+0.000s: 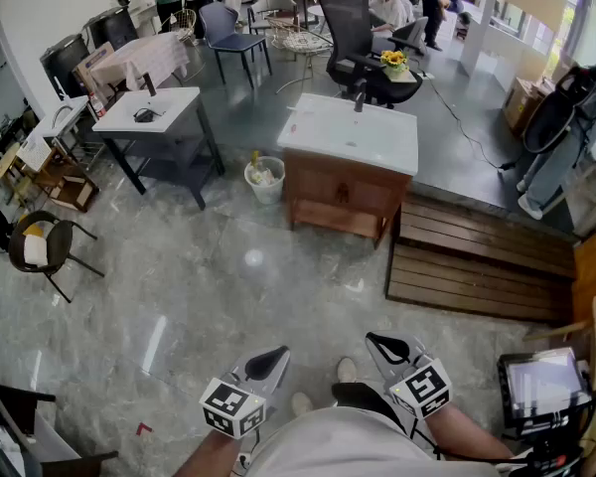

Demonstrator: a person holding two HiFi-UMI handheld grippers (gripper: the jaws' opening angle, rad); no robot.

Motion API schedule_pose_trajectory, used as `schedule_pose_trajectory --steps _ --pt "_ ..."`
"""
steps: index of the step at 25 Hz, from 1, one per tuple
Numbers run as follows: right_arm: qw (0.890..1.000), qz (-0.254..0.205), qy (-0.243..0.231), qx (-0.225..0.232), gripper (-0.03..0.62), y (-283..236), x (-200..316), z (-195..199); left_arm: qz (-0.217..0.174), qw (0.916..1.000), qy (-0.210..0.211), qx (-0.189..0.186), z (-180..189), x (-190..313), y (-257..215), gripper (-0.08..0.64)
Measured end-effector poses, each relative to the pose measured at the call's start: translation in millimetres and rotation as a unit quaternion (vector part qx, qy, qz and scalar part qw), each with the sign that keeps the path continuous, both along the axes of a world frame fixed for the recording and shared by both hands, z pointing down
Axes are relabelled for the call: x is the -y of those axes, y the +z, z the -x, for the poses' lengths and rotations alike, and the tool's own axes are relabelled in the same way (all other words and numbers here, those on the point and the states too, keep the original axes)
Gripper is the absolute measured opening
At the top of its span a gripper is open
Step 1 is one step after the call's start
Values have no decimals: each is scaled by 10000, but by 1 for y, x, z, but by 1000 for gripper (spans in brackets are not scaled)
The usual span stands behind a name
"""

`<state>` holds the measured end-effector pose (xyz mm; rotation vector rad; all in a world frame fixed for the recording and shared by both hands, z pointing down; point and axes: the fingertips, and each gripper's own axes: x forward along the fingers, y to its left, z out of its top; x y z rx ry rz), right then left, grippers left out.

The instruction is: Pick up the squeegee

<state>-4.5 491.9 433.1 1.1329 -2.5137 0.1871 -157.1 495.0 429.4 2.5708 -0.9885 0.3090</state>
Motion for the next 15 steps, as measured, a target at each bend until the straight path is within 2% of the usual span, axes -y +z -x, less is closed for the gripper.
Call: schedule_pose_trajectory --steps 6,15 --pt "10000 11 0 4 3 -1 22 -29 87 9999 35 70 -28 19 1 8" --pt "10000 6 -32 37 2 -1 91 -87 41 9998 -61 173 -85 87 -10 8"
